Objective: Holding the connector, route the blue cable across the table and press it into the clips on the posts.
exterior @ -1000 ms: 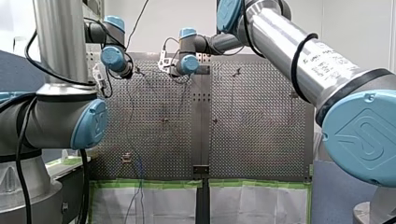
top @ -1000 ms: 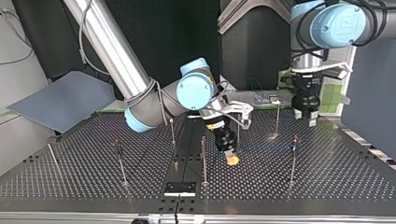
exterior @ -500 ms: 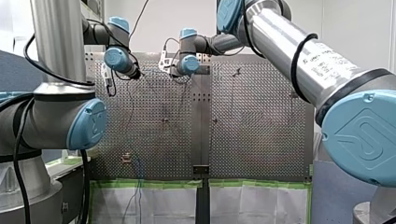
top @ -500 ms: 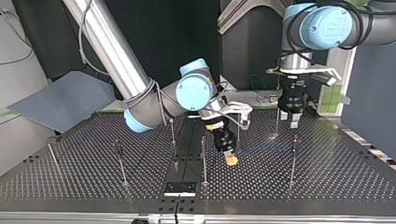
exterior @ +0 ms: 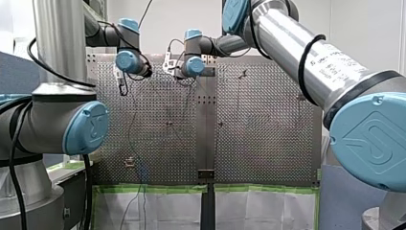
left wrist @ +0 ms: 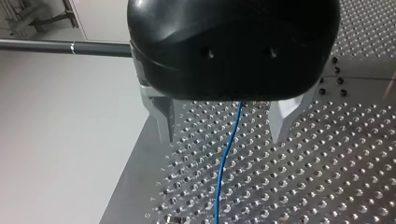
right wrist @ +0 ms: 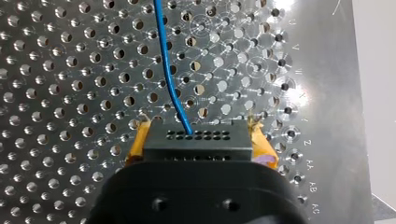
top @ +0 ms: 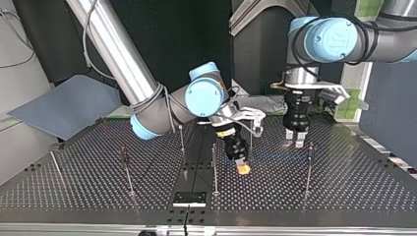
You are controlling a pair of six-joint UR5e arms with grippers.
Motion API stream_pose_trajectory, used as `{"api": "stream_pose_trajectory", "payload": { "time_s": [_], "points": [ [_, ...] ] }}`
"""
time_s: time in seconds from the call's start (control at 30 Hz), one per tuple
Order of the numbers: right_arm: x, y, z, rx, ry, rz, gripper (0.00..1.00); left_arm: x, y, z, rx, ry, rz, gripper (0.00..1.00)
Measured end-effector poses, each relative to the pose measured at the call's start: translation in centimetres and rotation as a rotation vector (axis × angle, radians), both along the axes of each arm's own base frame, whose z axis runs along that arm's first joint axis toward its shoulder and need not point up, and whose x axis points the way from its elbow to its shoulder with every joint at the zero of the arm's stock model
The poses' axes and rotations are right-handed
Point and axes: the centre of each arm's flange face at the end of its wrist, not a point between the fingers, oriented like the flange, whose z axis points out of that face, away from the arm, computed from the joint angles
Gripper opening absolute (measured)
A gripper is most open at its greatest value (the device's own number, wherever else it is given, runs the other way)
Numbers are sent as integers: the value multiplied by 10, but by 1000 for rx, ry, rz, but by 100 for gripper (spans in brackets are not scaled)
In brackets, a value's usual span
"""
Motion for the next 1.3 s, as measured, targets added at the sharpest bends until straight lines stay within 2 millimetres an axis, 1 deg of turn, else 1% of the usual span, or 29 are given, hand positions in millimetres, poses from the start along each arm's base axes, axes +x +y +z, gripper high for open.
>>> {"api": "stream_pose_trajectory", "payload": {
  "time_s": [0.47,0.7,0.8,0.97,1.0,1.03,1.07,1.1,1.13,1.17,1.2,1.23,1.27,1.3],
  "points": [
    [0,0,-1,0,0,0,0,40,-12,-1,7,3,19,100],
    [0,0,-1,2,1,1,0,62,-15,-10,7,5,32,100],
    [0,0,-2,2,1,0,0,67,-16,-16,8,14,29,100],
    [1,0,-2,2,1,0,0,69,-17,-20,8,16,32,100],
    [1,0,-2,2,1,0,0,70,-17,-20,7,13,32,90],
    [1,-1,-3,2,1,1,0,70,-18,-19,5,11,32,90],
    [1,-1,-3,3,1,1,0,70,-18,-19,3,9,32,78],
    [1,0,-3,3,2,1,0,70,-18,-19,-1,7,32,78],
    [1,0,-3,3,2,1,0,70,-18,-19,-4,6,32,52],
    [1,0,-3,3,2,2,0,70,-18,-19,-7,5,32,38],
    [1,0,-3,3,2,2,0,70,-18,-19,-10,4,31,38],
    [1,0,-3,3,2,2,0,70,-18,-19,-12,5,31,24],
    [1,0,-3,3,2,2,0,70,-18,-19,-13,6,31,5],
    [1,0,-3,3,2,3,0,70,-18,-19,-15,8,34,5]
  ]
}}
